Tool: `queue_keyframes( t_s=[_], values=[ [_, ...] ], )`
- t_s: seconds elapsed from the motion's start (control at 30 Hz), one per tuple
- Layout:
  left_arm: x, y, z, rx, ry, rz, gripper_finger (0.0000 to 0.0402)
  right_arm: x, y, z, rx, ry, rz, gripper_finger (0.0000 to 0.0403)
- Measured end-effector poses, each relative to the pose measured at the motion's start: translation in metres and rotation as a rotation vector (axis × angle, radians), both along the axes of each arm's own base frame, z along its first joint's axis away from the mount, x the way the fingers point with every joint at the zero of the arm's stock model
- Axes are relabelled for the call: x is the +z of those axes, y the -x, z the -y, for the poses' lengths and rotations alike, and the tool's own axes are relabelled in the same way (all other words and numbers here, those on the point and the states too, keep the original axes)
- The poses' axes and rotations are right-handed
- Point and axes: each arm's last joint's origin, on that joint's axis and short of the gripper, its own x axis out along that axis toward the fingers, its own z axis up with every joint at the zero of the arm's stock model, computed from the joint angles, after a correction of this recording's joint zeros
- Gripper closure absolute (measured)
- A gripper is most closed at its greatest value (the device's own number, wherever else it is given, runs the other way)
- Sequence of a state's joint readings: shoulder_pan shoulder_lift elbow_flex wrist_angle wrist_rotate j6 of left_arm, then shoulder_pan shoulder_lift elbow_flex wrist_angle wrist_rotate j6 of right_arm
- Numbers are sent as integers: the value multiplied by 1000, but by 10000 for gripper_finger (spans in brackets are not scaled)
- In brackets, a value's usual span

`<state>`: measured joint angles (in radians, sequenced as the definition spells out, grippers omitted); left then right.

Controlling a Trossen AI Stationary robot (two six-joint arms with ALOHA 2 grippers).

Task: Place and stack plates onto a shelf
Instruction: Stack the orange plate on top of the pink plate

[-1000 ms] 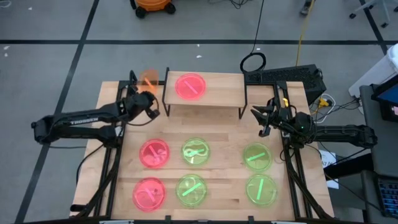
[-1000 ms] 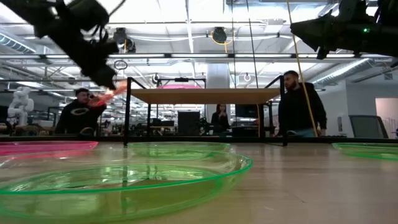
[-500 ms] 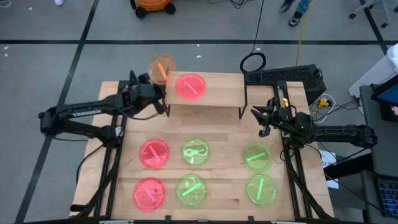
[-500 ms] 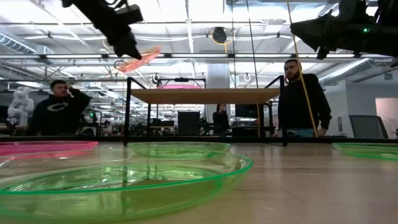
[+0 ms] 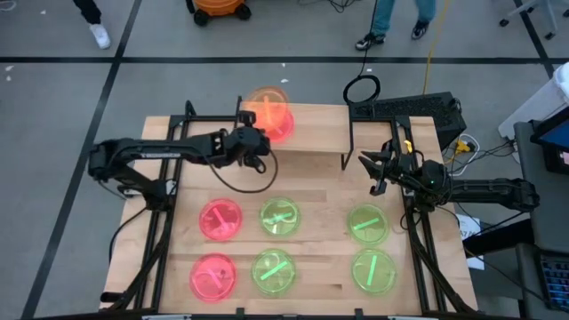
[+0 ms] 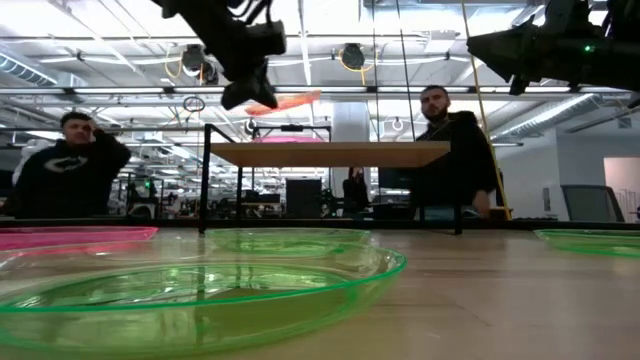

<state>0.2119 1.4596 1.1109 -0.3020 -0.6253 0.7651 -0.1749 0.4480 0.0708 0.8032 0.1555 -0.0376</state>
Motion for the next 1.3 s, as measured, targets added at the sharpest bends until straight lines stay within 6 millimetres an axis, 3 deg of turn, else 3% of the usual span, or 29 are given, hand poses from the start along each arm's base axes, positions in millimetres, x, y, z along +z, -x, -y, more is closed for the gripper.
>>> queue_keyframes(
  t_s=[0.4, 0.67, 1.3],
  values=[
    [-26, -18, -6, 5, 17, -89, 391, 0, 0, 0, 2, 1, 0, 325],
    [-27, -20, -5, -60, 55, -74, 363, 0, 0, 0, 2, 1, 0, 325],
    [-26, -19, -7, -31, 34, -78, 359, 0, 0, 0, 2, 1, 0, 325]
  ],
)
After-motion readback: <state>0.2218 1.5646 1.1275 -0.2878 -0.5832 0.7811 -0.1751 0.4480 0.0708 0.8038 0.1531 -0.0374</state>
